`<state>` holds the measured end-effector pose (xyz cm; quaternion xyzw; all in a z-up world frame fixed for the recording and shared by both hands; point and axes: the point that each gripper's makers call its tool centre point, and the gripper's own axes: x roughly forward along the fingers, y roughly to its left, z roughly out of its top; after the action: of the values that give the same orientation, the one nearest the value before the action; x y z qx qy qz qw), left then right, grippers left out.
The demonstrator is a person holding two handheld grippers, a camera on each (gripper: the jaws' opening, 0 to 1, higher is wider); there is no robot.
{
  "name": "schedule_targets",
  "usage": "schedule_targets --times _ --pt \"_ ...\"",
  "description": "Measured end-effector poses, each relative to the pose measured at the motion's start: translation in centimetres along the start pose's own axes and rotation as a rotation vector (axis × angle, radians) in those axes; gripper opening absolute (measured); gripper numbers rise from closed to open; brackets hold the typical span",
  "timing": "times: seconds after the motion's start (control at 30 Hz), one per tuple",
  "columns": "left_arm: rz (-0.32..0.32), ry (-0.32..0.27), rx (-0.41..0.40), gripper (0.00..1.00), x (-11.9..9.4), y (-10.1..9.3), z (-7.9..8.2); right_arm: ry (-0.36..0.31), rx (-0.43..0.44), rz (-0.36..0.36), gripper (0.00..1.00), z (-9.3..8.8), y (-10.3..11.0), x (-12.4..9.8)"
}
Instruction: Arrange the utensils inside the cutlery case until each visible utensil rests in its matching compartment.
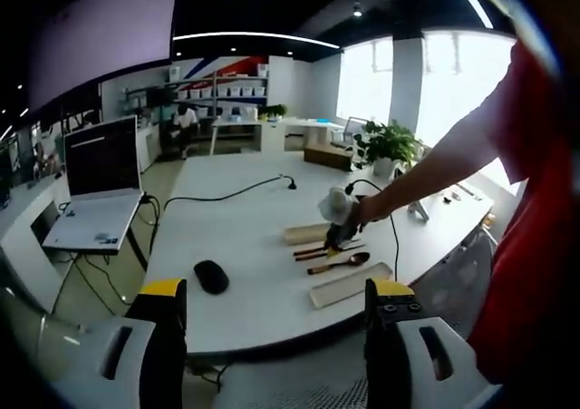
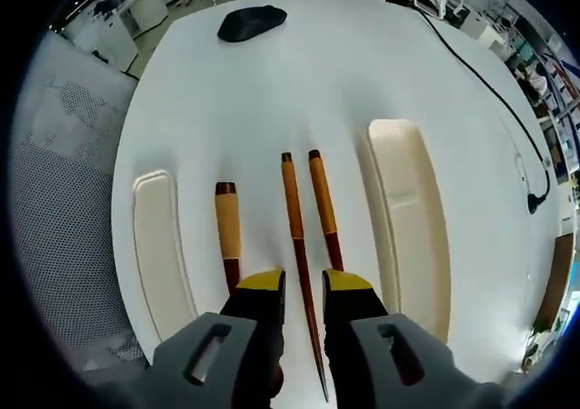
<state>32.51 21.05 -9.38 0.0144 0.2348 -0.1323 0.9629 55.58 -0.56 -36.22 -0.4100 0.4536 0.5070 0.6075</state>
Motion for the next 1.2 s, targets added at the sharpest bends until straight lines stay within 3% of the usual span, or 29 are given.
schedule_targets --times 0.47,0.73,0.97,1.2 --pt "0.020 -0.001 -0.006 0.83 -0.5 0.1 -0.3 0.031 -0.031 0.031 0.10 0.1 0.3 0.1" --pt "0.012 -0.001 -0.007 0.83 -0.2 -0.3 -0.3 0.040 -0.004 0.023 0.10 0.1 0.4 0.1" --pt "0.011 -0.004 0.000 0.83 -0.1 -0.2 -0.2 0.077 -0.073 0.012 0.01 0.9 0.9 0.5" --pt "0.017 -0.005 0.004 0.82 -0.3 0.0 -0.1 0.104 -0.055 0.014 0.00 0.3 1.0 0.0"
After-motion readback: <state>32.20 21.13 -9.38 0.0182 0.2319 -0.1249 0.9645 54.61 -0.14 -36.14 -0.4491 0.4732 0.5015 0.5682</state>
